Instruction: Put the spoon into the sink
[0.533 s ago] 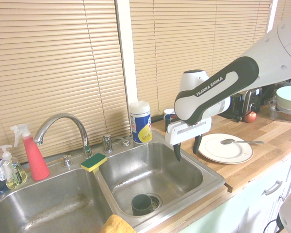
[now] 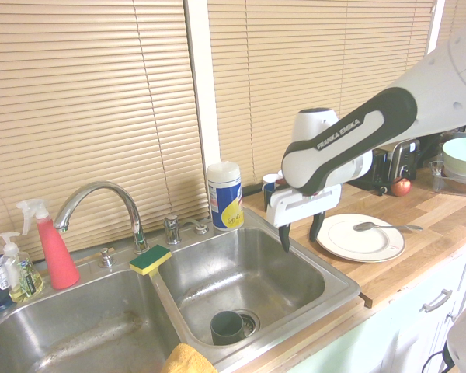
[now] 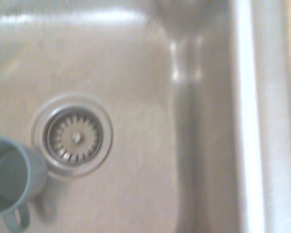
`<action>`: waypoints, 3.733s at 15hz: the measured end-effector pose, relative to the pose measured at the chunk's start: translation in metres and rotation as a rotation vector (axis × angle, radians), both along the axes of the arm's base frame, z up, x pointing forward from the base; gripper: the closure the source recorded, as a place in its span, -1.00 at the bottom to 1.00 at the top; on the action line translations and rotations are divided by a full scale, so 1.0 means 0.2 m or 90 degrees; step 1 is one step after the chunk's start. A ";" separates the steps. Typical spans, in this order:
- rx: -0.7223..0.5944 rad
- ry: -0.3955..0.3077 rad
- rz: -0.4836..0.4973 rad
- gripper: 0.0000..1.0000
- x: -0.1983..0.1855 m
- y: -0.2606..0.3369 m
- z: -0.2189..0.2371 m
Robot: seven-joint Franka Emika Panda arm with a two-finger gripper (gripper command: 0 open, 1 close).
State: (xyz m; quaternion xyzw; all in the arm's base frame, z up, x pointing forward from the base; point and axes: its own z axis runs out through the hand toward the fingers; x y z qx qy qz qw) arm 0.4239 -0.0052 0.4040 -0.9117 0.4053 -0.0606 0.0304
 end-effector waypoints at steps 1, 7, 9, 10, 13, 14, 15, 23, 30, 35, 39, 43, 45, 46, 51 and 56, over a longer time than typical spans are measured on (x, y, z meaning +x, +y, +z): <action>0.001 -0.012 -0.002 -1.00 0.00 -0.04 0.04; -0.033 -0.023 0.030 -1.00 -0.06 -0.41 0.18; -0.050 -0.001 0.064 -1.00 -0.09 -0.50 0.16; -0.057 0.009 0.082 -1.00 -0.10 -0.55 0.14; -0.088 0.041 0.109 -1.00 -0.10 -0.69 0.09; -0.095 0.047 0.110 -1.00 -0.09 -0.75 0.08; -0.099 0.053 0.109 -1.00 -0.09 -0.81 0.08; -0.087 0.081 0.087 -1.00 -0.11 -1.11 -0.04; -0.085 0.080 0.086 1.00 -0.11 -1.21 -0.14; -0.087 0.050 0.068 1.00 -0.04 -1.30 -0.19; -0.082 0.048 0.055 1.00 0.00 -1.39 -0.25; -0.078 0.057 0.056 1.00 0.04 -1.42 -0.33; -0.079 0.060 0.061 1.00 0.05 -1.42 -0.37; -0.080 0.058 0.063 1.00 0.05 -1.42 -0.36; -0.075 0.055 0.062 1.00 0.05 -1.42 -0.37; -0.066 0.049 0.056 1.00 0.05 -1.42 -0.37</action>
